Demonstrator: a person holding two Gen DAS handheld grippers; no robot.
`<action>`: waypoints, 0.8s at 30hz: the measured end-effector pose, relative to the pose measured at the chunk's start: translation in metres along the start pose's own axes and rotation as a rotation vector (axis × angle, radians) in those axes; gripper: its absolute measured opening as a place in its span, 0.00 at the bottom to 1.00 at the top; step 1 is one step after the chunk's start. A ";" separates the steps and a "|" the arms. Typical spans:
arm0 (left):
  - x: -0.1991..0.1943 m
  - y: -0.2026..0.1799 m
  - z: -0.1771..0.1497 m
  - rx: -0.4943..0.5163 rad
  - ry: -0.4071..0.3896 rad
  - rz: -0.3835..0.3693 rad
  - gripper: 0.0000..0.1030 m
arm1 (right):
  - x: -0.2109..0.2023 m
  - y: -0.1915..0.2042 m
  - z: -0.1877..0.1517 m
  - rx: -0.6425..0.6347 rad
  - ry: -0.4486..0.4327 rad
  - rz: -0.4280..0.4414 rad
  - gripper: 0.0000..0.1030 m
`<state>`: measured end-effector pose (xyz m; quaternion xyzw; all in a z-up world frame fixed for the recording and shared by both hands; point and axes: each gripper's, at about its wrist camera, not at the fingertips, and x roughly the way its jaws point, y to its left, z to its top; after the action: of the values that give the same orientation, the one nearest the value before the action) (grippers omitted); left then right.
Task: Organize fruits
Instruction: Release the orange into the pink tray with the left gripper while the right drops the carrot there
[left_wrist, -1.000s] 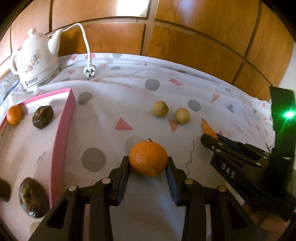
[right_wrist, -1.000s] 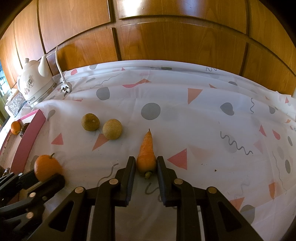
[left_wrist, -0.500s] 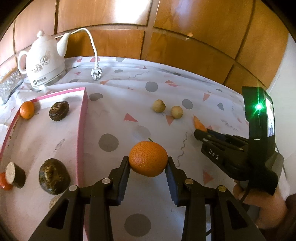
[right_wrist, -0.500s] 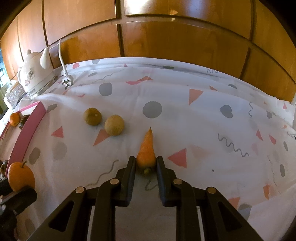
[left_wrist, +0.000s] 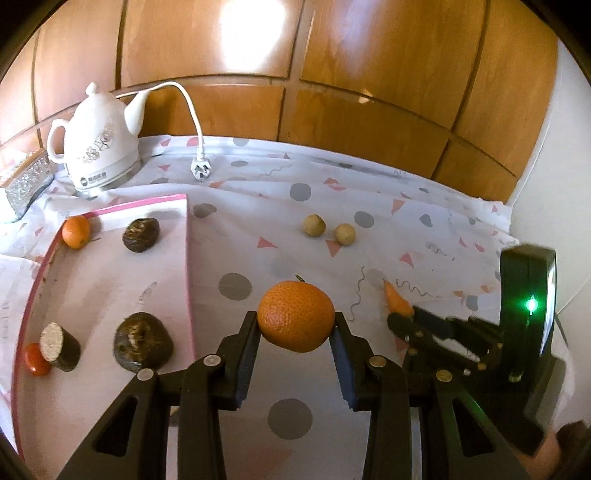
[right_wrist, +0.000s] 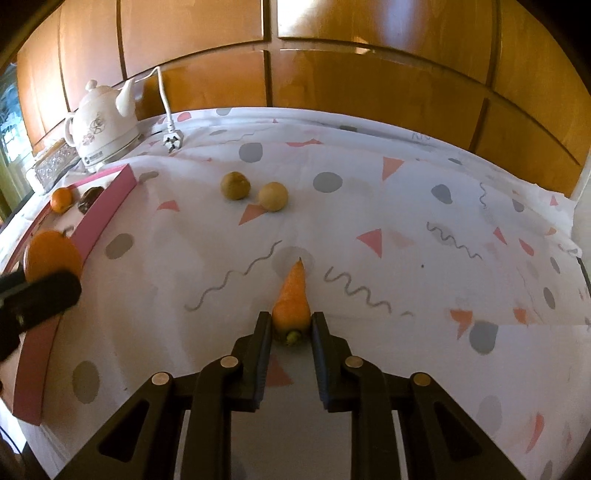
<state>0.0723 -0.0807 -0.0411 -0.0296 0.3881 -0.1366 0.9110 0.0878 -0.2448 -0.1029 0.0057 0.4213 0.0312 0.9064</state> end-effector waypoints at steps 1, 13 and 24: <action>-0.003 0.002 0.000 -0.004 -0.004 0.003 0.37 | -0.001 0.002 -0.001 0.000 -0.002 0.002 0.20; -0.033 0.060 -0.001 -0.094 -0.050 0.107 0.38 | -0.012 0.028 -0.010 -0.024 -0.020 0.036 0.20; -0.049 0.121 0.004 -0.202 -0.089 0.265 0.38 | -0.036 0.076 0.000 -0.102 -0.068 0.181 0.20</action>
<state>0.0701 0.0482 -0.0229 -0.0756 0.3596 0.0257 0.9297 0.0606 -0.1712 -0.0729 -0.0015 0.3859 0.1343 0.9127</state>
